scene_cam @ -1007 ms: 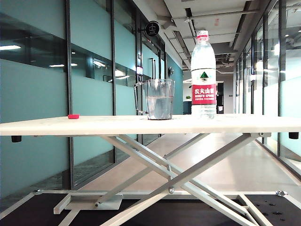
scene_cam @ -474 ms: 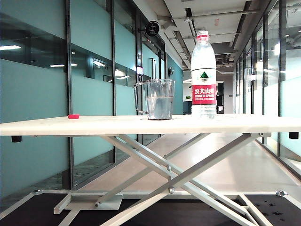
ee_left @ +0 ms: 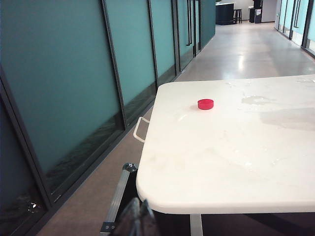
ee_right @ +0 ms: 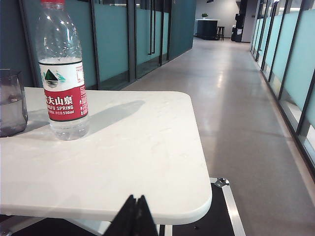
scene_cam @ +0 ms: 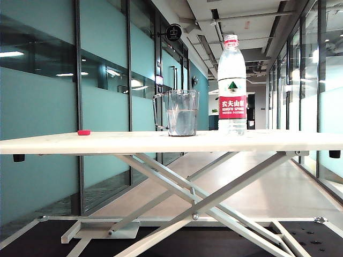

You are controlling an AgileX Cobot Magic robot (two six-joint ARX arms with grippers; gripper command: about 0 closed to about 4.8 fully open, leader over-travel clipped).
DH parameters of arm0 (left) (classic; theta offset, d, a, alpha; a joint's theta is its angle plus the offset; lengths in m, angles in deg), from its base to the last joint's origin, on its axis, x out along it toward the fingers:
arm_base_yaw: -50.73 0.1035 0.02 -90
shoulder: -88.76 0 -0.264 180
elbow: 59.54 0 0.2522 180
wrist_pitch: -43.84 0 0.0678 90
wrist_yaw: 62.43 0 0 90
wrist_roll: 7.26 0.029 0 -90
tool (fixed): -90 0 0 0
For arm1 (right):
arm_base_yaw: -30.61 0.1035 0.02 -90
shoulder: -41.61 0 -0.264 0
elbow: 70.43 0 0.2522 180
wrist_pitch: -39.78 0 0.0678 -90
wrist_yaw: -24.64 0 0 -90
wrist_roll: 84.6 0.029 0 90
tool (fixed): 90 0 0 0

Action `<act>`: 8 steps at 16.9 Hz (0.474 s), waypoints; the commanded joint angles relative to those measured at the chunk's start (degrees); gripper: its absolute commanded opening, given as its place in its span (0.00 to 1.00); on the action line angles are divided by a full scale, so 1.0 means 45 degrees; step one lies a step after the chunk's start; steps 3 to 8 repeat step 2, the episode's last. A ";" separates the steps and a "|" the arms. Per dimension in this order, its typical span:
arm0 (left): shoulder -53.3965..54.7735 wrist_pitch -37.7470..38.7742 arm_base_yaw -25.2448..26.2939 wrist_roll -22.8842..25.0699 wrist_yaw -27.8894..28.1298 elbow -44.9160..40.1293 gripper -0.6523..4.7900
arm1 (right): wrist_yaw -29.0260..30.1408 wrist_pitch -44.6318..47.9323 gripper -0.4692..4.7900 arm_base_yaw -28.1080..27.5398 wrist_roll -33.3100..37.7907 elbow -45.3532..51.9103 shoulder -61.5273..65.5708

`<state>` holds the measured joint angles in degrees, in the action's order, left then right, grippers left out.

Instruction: Pick up the mineral water bottle on the table and pour water into the mug until it's half full.

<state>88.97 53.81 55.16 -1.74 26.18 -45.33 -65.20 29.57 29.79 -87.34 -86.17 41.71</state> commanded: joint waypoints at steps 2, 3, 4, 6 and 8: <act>0.0005 -0.0112 0.0000 -0.0029 -0.0024 0.0029 0.11 | -0.0019 0.0199 0.08 0.0000 0.0039 -0.0049 -0.0024; 0.0005 -0.0112 0.0000 -0.0029 -0.0024 0.0029 0.11 | -0.0019 0.0199 0.08 0.0000 0.0039 -0.0049 -0.0024; 0.0005 -0.0112 0.0000 -0.0029 -0.0024 0.0029 0.11 | -0.0019 0.0199 0.08 0.0000 0.0039 -0.0049 -0.0024; 0.0005 -0.0112 0.0000 -0.0029 -0.0024 0.0029 0.11 | -0.0019 0.0199 0.08 0.0000 0.0039 -0.0049 -0.0024; 0.0005 -0.0112 0.0000 -0.0029 -0.0024 0.0029 0.11 | -0.0019 0.0199 0.08 0.0000 0.0039 -0.0049 -0.0024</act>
